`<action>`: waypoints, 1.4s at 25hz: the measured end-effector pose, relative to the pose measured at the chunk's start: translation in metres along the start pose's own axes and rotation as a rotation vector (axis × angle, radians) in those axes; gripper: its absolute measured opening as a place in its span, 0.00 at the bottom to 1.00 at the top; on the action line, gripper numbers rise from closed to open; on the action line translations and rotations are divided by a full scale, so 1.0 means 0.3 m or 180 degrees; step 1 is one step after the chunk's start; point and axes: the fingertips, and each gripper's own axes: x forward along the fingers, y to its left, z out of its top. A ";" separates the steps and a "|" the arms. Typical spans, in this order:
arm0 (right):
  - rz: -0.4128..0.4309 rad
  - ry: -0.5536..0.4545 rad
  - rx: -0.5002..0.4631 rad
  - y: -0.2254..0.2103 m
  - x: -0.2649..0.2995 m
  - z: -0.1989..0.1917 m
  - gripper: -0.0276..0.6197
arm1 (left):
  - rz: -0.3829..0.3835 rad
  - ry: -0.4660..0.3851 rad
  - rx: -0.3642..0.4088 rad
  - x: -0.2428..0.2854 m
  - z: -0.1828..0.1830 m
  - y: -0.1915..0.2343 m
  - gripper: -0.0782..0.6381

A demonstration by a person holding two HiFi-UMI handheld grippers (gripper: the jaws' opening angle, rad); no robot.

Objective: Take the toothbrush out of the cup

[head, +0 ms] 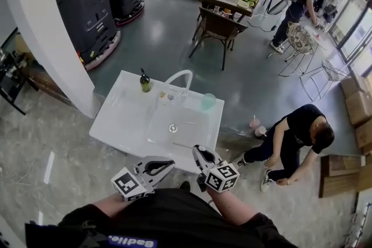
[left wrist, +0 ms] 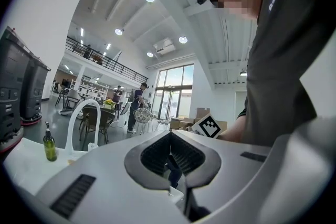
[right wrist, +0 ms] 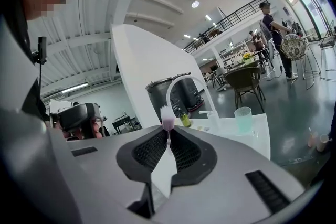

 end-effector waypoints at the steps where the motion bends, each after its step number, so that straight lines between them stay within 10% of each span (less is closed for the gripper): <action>1: 0.0027 0.0011 -0.0043 0.016 -0.006 -0.005 0.09 | -0.0007 0.0000 0.0005 0.000 0.000 -0.005 0.12; 35: 0.0431 0.0147 -0.0985 0.291 -0.072 -0.029 0.09 | -0.0109 0.0115 0.0045 0.000 -0.019 -0.032 0.12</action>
